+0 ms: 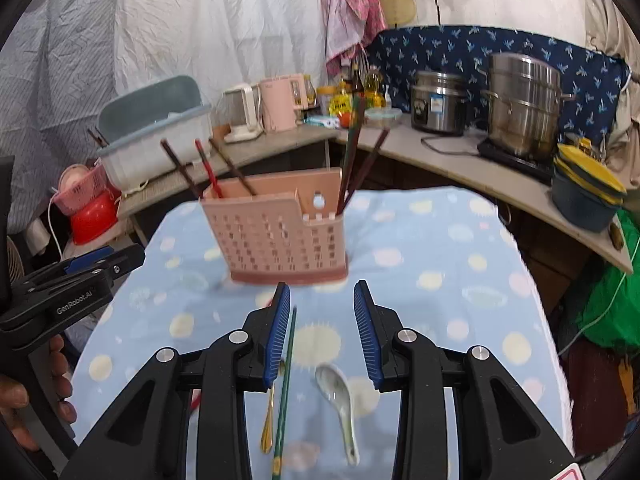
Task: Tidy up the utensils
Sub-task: 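Withdraw both tools and move them toward the green and red chopsticks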
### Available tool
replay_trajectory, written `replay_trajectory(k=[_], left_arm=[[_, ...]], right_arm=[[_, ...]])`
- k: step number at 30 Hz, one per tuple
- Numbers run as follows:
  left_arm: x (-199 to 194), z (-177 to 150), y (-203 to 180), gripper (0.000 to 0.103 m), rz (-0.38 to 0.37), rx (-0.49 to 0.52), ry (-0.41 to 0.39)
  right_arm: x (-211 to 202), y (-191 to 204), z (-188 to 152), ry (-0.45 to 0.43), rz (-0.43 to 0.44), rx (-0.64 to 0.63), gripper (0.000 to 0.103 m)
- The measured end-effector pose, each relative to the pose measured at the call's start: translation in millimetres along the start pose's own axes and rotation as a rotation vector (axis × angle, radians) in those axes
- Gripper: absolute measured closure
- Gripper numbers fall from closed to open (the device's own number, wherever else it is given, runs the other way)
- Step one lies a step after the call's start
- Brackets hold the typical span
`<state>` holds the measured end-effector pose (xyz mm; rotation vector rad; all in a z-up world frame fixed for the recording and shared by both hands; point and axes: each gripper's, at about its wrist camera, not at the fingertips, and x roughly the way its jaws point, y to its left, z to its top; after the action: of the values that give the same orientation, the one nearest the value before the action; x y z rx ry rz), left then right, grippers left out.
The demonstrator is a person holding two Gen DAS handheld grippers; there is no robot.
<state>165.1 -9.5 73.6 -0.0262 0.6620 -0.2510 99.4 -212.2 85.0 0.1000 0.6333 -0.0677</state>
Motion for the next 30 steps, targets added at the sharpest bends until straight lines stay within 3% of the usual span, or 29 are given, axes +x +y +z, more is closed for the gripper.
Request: replay_trajectory(k=[13, 20, 30], left_arm=[[10, -98, 12, 0.054, 0.024, 0.007, 0.162], [14, -124, 10, 0.054, 0.02, 0.004, 0.207], [24, -137, 5, 0.054, 0.024, 0.008, 0.235]], right_arm=[[8, 20, -96, 0.177, 0.009, -0.032, 0.07], [15, 28, -126, 0.241, 0.023, -0.038, 0.07], [28, 35, -140, 0.289, 0.037, -0.05, 0.07]])
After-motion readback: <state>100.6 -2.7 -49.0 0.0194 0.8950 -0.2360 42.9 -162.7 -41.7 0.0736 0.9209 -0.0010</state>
